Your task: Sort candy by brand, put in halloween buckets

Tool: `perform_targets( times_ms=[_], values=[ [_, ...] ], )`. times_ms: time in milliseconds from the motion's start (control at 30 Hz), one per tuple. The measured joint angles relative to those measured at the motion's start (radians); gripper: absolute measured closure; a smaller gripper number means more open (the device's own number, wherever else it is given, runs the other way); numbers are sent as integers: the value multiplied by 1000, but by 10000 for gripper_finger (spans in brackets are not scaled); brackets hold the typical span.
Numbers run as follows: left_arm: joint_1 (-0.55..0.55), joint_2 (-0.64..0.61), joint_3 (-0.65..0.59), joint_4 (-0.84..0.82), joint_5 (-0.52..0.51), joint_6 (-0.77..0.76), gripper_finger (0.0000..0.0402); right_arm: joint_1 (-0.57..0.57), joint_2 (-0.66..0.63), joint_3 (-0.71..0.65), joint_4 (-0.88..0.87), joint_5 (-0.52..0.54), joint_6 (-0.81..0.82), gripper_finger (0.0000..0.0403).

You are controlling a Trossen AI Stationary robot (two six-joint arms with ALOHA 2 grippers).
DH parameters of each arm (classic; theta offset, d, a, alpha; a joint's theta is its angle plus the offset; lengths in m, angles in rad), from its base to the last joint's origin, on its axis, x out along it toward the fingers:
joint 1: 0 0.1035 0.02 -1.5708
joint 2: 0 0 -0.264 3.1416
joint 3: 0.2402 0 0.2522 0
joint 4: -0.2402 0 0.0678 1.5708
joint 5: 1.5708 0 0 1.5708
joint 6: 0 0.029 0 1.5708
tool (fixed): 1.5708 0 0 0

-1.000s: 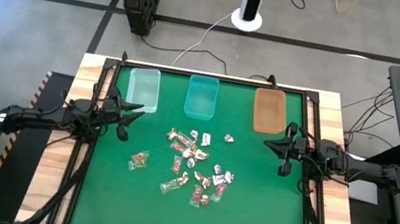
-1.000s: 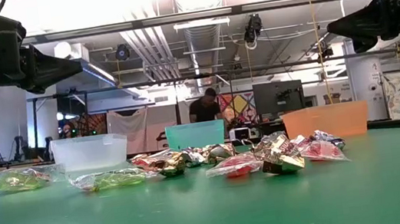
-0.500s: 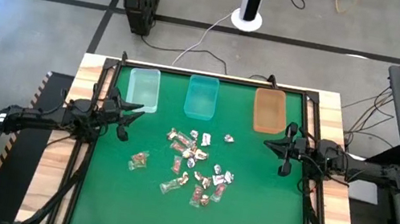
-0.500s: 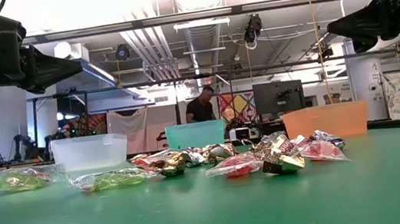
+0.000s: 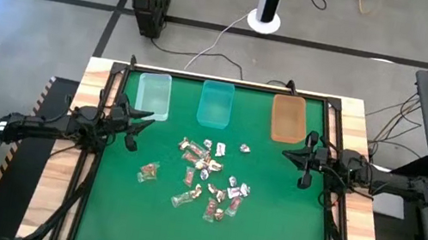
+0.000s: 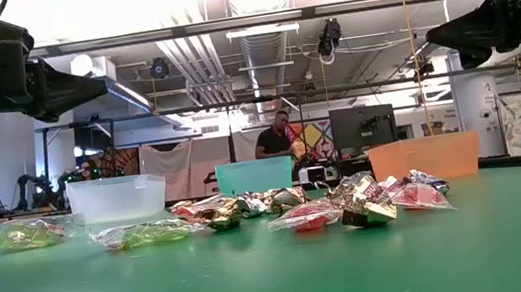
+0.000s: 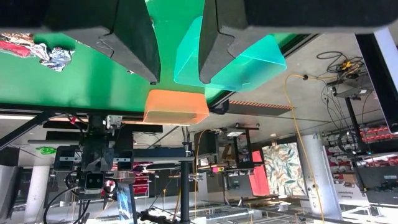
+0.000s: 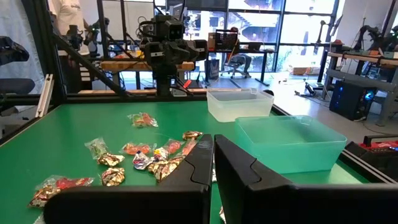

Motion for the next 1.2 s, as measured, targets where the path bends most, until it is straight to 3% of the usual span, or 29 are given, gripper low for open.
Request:
perform_targets(
  times_ms=[200,300,367,667,733,800,867,1000,1200],
  values=[
    [0,0,0,0,0,0,308,0,0,0,-2,7,28,394],
    [0,0,0,0,0,0,308,2,0,0,-3,3,310,394],
    [0,0,0,0,0,0,308,2,10,-1,31,30,406,394],
    [0,0,0,7,0,-18,308,4,157,25,187,6,430,394],
    [-2,1,0,48,6,-217,308,2,221,66,169,12,422,394],
    [-2,1,2,101,-12,-579,308,2,303,131,123,33,399,394],
    [1,0,2,114,-106,-732,308,2,395,216,33,68,372,394],
    [1,0,2,114,-231,-753,308,2,593,390,-172,130,333,394],
    [3,3,2,114,-281,-755,308,2,848,593,-360,129,325,394]
  ],
)
